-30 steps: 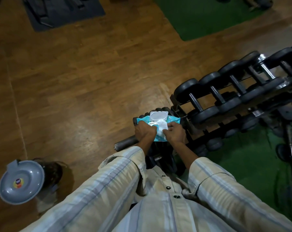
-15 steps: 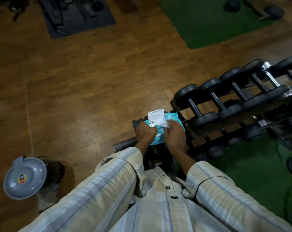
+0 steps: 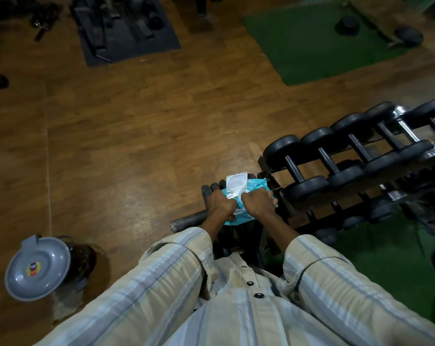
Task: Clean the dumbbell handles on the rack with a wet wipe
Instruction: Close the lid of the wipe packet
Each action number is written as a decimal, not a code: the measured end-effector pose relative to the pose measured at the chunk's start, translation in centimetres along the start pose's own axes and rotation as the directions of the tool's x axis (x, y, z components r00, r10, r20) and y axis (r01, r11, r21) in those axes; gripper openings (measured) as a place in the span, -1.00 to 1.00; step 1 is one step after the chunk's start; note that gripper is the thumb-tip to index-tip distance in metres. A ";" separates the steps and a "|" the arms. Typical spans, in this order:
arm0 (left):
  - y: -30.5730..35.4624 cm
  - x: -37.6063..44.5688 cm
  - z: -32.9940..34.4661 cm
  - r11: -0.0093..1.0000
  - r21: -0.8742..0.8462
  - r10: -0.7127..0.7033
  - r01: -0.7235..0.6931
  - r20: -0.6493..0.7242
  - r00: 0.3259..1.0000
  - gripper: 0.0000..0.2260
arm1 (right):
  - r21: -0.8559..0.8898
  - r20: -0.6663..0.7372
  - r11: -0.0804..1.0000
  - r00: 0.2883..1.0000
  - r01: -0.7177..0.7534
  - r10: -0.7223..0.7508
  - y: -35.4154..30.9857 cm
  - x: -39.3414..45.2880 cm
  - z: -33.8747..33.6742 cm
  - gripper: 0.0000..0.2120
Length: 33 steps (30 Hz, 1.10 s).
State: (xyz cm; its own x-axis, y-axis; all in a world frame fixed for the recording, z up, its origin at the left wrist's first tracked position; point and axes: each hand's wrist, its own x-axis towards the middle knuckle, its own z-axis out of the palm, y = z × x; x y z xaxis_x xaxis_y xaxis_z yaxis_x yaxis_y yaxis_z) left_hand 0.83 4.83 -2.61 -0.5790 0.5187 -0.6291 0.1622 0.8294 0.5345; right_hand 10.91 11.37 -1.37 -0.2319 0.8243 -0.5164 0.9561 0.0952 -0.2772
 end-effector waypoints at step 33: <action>-0.6 1.9 -1.0 0.976 -0.208 -0.074 0.071 -0.011 0.997 -0.73 | 0.115 -0.253 0.890 0.880 0.441 -0.403 0.8 1.8 -1.6 -0.30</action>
State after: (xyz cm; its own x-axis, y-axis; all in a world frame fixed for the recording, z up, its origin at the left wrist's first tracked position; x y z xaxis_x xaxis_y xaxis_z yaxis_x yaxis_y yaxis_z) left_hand -1.19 5.06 -3.56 -0.5981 0.4532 -0.6610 -0.0486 0.8028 0.5943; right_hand 11.54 13.81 -1.16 -0.5435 0.8281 -0.1372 0.7283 0.3840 -0.5675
